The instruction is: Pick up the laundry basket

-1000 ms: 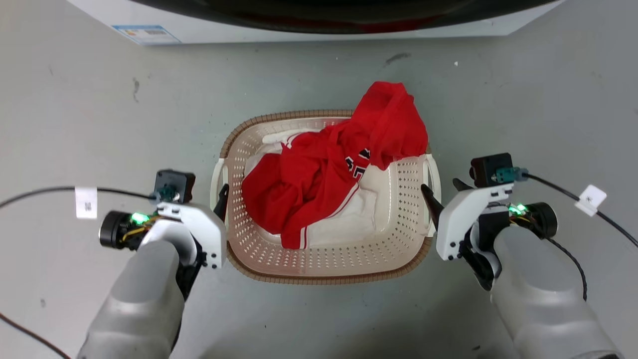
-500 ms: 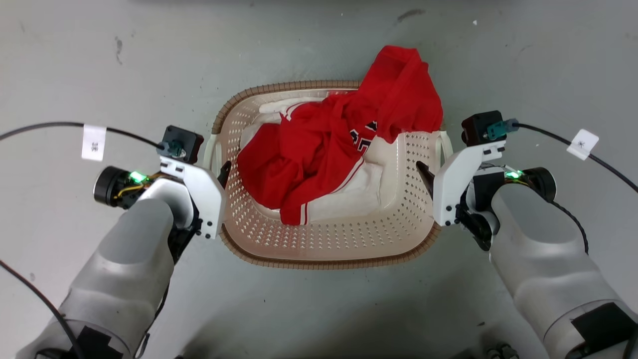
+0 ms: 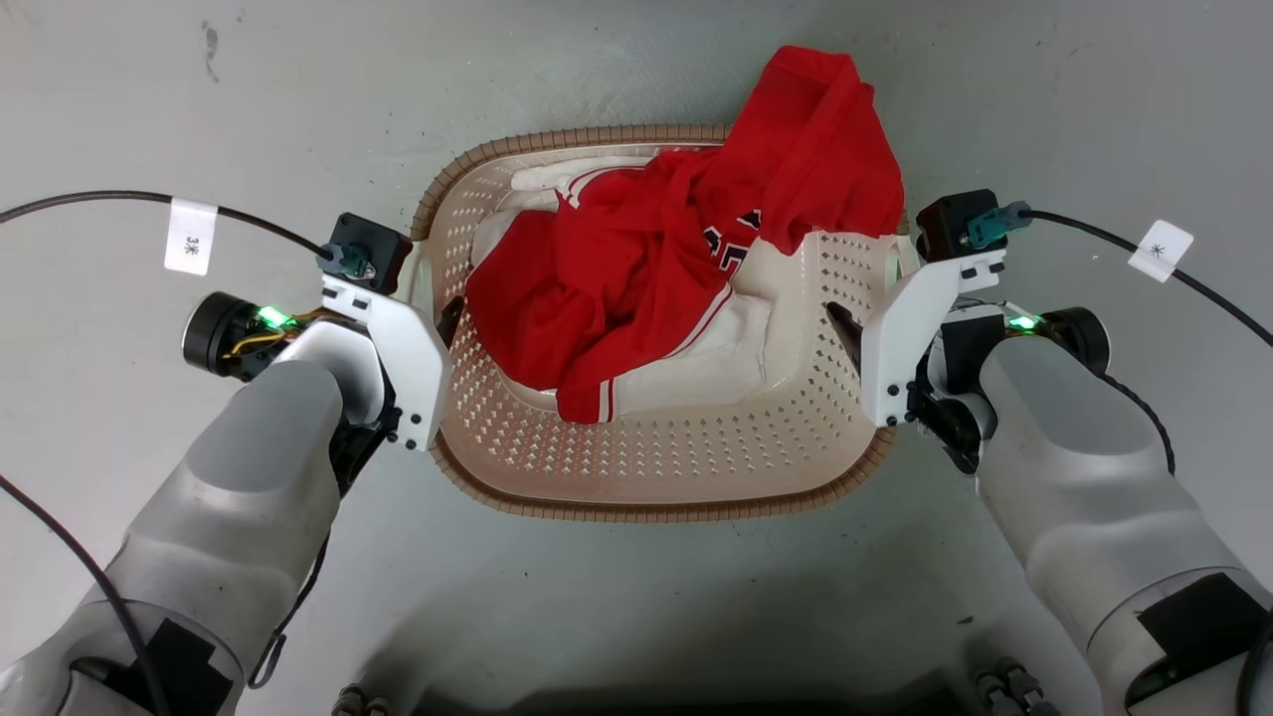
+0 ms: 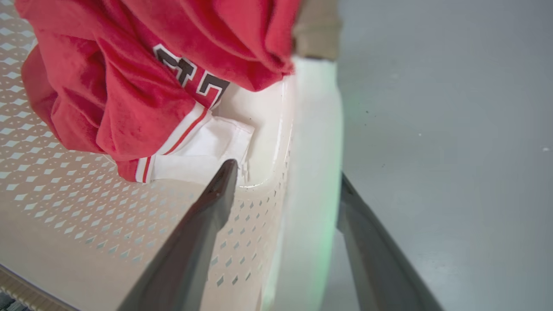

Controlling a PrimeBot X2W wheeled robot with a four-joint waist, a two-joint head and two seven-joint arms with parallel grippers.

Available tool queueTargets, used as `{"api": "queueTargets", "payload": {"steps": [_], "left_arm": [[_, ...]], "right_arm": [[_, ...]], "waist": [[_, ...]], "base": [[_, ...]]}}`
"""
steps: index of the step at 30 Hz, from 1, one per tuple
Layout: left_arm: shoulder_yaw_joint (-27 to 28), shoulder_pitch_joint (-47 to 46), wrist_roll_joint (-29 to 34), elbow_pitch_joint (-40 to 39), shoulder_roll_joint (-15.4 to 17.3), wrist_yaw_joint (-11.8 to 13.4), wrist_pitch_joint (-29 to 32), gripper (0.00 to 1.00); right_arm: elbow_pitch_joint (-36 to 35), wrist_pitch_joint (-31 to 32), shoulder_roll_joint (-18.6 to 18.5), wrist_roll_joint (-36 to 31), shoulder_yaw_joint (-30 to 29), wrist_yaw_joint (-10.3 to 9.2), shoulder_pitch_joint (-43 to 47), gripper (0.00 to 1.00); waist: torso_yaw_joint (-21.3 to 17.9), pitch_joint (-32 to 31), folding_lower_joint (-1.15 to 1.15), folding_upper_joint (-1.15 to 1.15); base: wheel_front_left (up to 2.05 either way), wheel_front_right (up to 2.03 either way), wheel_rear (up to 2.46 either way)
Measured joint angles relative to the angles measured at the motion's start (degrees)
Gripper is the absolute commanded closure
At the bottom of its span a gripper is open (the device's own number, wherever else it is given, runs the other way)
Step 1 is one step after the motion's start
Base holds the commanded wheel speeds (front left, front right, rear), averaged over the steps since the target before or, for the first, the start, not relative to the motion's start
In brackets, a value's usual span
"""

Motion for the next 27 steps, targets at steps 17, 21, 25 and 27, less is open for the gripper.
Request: {"api": "queueTargets", "payload": {"steps": [17,21,25,27], "left_arm": [[-7.2,-0.8,-10.3,-0.8,0.2,-0.1,0.7,1.0],[-9.4,-0.2,-13.3,-2.0,0.8,-0.1,2.7,1.0],[-11.9,0.8,-17.1,-4.1,1.9,-0.1,6.1,1.0],[-13.2,1.4,-19.2,-5.5,2.7,-0.1,8.3,1.0]], "right_arm": [[2.1,-0.2,0.1,1.6,2.6,-0.12,-0.6,1.0],[2.4,2.7,0.2,1.1,2.7,-0.11,-0.5,1.0],[2.6,7.9,0.2,0.5,2.6,-0.1,-0.1,1.0],[2.6,10.9,0.2,-0.1,2.4,-0.08,0.3,1.0]], "waist": [[0.3,-0.7,0.0,0.0],[0.2,-3.0,0.0,0.0],[0.1,-6.4,0.0,0.0],[0.0,-8.4,0.0,0.0]], "base": [[0.0,0.0,0.0],[0.0,0.0,0.0],[0.0,0.0,0.0],[0.0,0.0,0.0]]}}
